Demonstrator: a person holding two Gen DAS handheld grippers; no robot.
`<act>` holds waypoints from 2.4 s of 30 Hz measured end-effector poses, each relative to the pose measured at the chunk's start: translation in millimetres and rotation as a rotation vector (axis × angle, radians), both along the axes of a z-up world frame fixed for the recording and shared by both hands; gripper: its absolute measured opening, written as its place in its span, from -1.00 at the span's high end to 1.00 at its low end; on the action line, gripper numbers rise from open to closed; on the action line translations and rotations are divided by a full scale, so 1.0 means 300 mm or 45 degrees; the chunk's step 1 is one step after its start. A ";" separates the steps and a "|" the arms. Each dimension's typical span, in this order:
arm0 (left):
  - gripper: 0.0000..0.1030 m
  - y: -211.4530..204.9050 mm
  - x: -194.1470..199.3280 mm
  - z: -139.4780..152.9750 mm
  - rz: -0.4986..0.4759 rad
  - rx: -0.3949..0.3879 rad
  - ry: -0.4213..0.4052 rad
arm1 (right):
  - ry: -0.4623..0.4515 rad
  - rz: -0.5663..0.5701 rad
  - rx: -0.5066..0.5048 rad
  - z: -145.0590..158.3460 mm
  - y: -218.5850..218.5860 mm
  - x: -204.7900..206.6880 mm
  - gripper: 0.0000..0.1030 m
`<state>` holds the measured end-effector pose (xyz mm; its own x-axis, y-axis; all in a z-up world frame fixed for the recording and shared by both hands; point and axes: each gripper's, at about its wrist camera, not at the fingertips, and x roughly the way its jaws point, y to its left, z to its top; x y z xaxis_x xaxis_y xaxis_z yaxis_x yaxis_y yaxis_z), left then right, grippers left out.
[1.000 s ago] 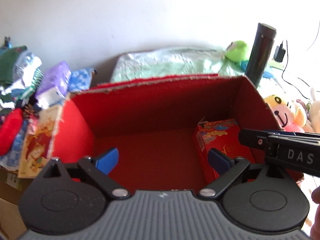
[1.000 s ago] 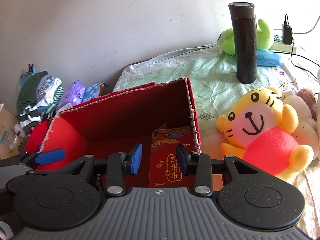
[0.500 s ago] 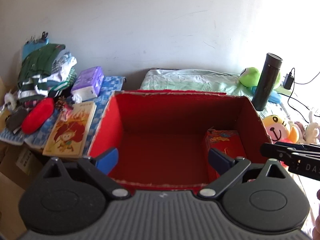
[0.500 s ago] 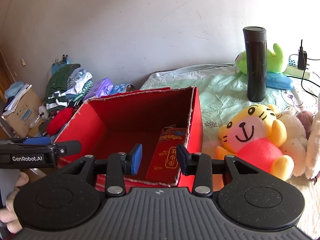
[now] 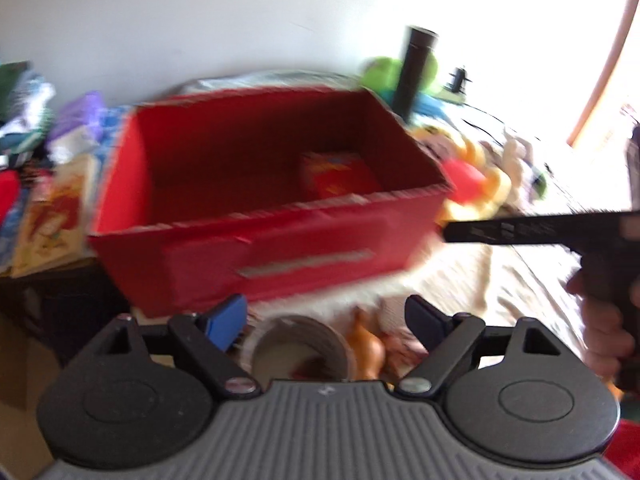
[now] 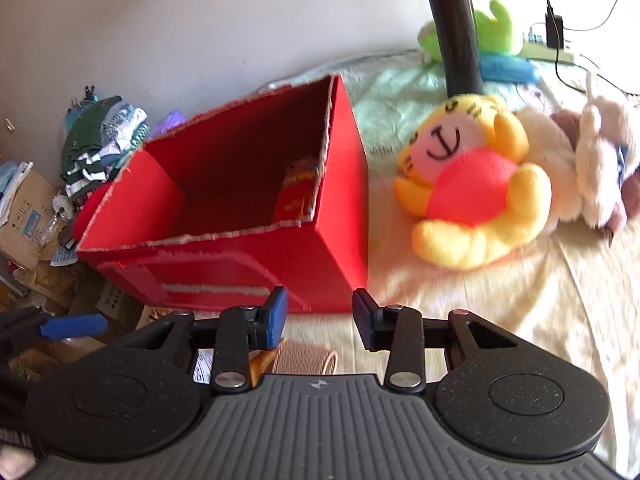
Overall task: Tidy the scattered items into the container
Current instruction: 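Move the right gripper down to the beige strap with patterned scarf, then close the right gripper on the scarf-wrapped strap and lift it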
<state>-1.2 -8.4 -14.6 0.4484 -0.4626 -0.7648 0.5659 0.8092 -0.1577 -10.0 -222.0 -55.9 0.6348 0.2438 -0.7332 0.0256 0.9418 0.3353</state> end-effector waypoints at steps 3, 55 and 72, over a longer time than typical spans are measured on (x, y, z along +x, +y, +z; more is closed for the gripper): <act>-0.69 -0.071 -0.032 -0.043 -0.192 -0.005 0.059 | 0.059 -0.032 -0.002 -0.034 0.015 -0.013 0.22; -0.82 -0.321 -0.003 -0.271 -0.154 0.092 0.381 | 0.317 0.255 0.333 -0.234 -0.115 0.051 0.51; -0.72 -0.419 -0.023 -0.321 -0.261 0.220 0.262 | 0.314 0.306 0.297 -0.222 -0.111 0.042 0.52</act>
<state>-8.0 -134.0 -110.7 0.1876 -0.3825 -0.9047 0.6901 0.7068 -0.1557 2.6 -255.3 -122.6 0.3517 0.5414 -0.7637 -0.0795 0.8301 0.5519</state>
